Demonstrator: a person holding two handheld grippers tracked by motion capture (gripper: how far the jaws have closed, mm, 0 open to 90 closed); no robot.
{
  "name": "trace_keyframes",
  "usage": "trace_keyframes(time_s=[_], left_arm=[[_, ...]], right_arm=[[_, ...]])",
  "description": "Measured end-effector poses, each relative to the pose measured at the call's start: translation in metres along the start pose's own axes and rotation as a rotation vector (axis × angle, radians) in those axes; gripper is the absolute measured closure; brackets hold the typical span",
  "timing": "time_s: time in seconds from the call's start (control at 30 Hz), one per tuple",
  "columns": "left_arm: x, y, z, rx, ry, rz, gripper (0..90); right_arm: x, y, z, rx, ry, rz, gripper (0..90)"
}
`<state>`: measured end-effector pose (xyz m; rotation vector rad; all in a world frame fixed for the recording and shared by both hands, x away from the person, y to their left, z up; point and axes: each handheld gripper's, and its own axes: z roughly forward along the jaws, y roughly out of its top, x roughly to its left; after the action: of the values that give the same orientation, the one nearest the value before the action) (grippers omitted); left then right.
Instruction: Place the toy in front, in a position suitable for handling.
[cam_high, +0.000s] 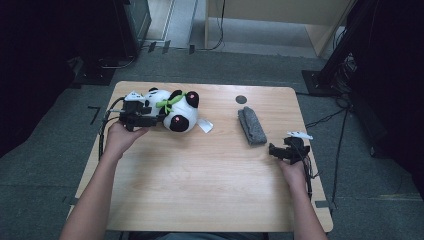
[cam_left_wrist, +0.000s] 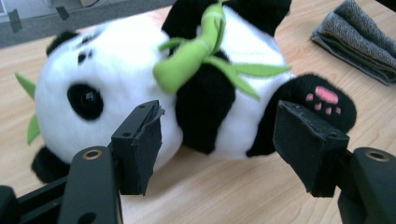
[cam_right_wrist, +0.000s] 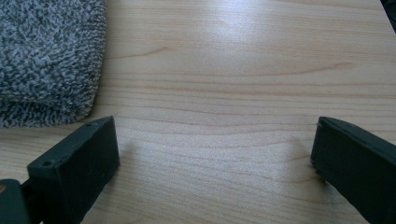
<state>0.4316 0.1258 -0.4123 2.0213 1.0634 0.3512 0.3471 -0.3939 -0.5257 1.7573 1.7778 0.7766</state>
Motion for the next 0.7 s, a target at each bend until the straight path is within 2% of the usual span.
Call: trace_keyframes(time_s=[0.07,0.2,0.3,0.4,0.53,0.57,0.6,0.63,0.7], left_arm=[[0.0,0.003,0.001,0.0,0.0,0.001,32.9],[-0.001,0.02,0.009,0.003,-0.012,0.016,33.0],[-0.001,0.028,0.012,-0.008,-0.025,0.008,33.1],[-0.003,0.035,0.017,-0.016,-0.015,0.02,33.2],[-0.004,0.04,0.025,0.001,-0.01,0.022,34.1],[-0.004,0.042,0.032,0.012,0.013,0.039,34.3],[-0.004,0.042,0.032,0.012,0.013,0.039,34.7],[-0.003,0.042,0.038,0.005,0.036,0.056,35.4],[-0.002,0.041,0.043,0.01,0.064,0.071,40.5]], right_arm=[[0.0,0.0,0.0,0.0,0.0,0.0,0.8],[0.0,0.0,0.0,0.001,-0.001,-0.001,0.8],[0.0,0.0,0.0,0.001,-0.001,0.0,0.8],[0.0,0.0,0.0,0.001,-0.001,-0.001,0.8],[0.0,0.0,0.0,0.001,-0.001,0.0,0.8],[0.0,0.001,0.0,0.001,-0.001,0.0,0.8],[0.0,0.001,0.001,0.001,-0.001,0.0,0.8],[0.0,0.001,0.001,0.001,-0.001,0.0,0.8],[0.0,0.001,0.001,0.001,-0.001,0.0,0.8]])
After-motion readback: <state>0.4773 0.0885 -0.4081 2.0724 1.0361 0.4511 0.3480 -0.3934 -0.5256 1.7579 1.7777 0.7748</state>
